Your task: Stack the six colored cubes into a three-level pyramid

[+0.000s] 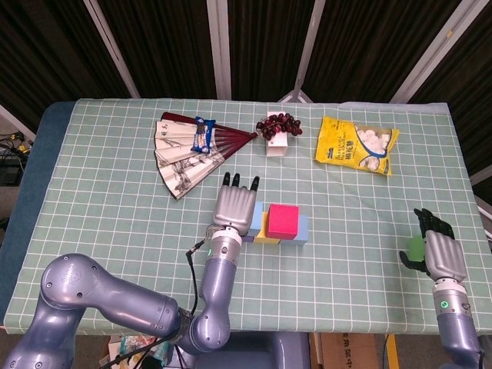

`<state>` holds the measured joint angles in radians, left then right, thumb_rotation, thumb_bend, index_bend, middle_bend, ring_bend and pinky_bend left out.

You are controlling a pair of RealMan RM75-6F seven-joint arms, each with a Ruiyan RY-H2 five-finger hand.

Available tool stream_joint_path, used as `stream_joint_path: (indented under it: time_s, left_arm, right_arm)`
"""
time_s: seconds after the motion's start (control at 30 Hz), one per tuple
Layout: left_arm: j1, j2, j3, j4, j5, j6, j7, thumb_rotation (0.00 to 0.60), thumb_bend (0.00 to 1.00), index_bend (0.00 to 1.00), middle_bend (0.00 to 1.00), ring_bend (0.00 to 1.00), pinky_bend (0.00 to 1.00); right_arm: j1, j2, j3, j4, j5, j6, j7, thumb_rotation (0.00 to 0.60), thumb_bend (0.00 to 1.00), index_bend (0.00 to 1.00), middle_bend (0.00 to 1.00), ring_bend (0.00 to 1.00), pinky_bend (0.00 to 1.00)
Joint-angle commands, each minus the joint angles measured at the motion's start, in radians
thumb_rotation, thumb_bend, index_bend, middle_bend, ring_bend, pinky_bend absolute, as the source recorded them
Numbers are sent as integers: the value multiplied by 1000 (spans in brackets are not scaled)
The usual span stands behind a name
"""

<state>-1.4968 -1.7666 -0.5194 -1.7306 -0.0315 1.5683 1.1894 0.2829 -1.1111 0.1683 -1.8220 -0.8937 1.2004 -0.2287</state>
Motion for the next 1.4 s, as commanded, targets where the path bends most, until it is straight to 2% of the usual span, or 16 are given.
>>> stream_joint_path:
  time_s: [0.03, 0.57, 1.4]
  left_arm:
    - [2, -6, -7, 8, 3, -2, 7, 600, 283, 0, 462, 78, 69]
    - [6, -52, -28, 68, 21, -23, 34, 600, 282, 0, 462, 78, 69]
    - [20, -92, -48, 87, 74, -39, 58, 600, 283, 0, 463, 78, 69]
  right_arm:
    - [0, 0, 0, -1, 1, -1, 1, 600, 335, 0, 0, 0, 0]
    - [3, 1, -2, -2, 1, -3, 6, 600, 336, 0, 0, 0, 0]
    - [7, 2, -5, 0, 8, -5, 4, 600, 336, 0, 0, 0, 0]
